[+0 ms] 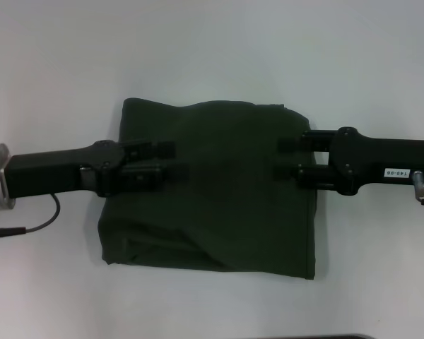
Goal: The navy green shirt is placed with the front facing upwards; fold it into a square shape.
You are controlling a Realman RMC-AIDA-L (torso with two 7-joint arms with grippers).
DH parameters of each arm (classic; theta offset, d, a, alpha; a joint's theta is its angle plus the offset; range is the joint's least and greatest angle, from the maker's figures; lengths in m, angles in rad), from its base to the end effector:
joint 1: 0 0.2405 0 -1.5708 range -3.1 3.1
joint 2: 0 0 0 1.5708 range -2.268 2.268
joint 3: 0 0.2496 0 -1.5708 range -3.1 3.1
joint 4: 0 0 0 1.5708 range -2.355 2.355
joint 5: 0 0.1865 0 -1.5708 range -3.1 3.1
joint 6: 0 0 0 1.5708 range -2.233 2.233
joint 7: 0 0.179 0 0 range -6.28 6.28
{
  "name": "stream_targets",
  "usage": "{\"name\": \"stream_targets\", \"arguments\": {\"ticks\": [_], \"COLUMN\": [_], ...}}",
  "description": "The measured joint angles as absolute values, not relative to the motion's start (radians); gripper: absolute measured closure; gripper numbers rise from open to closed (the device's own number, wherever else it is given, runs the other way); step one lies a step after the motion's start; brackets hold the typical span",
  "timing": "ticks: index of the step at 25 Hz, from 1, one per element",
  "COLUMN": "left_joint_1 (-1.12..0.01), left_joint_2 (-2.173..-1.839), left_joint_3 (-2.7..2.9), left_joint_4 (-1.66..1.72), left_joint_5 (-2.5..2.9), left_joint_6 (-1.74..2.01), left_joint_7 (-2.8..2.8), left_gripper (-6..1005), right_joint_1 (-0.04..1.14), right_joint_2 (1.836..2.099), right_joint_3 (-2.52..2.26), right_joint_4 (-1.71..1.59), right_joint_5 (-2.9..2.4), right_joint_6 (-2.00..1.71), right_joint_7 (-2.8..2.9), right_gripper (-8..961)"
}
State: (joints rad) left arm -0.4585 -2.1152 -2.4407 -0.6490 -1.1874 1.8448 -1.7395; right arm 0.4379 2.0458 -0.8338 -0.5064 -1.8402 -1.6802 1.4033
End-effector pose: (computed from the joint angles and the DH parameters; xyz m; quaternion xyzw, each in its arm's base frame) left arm -0.2060 0.2610 -0.0331 0.8709 0.3683 0.3209 0.0546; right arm 0.2342 0.2693 -0.0402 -0.9109 0.2797 0.3015 0.0338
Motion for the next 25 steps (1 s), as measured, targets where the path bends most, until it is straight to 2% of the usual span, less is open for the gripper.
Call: {"name": "stream_targets", "arguments": {"ticks": [5, 8, 11, 25], "left_joint_1": [-0.438, -0.434, -0.432, -0.428], "left_joint_2": [-2.115, -2.115, -2.114, -2.114], "left_joint_3": [-2.453, -2.455, -2.455, -2.465], "left_joint_4": [-0.646, -0.644, -0.643, -0.644], "left_joint_5": [-1.189, -1.189, -1.189, -1.190], "left_joint_6": [1.841, 1.841, 1.839, 1.835], "left_joint_7": [-1.727, -1.724, -1.721, -1.712], "left_gripper": [99, 99, 99, 99], "right_joint_1": [0.446, 0.454, 0.458, 0.469], "right_joint_2": [2.053, 2.054, 2.055, 2.065], "right_joint_3": [-0.836, -0.838, -0.840, -0.846], "right_joint_4": [-0.502, -0.502, -0.502, -0.502], "right_joint_5": [-1.841, -1.842, -1.843, -1.844], "right_joint_6": [-1.677, -1.671, -1.671, -1.634], "right_joint_7": [1.403, 1.409, 1.412, 1.413], "right_gripper": [382, 270, 227, 227]}}
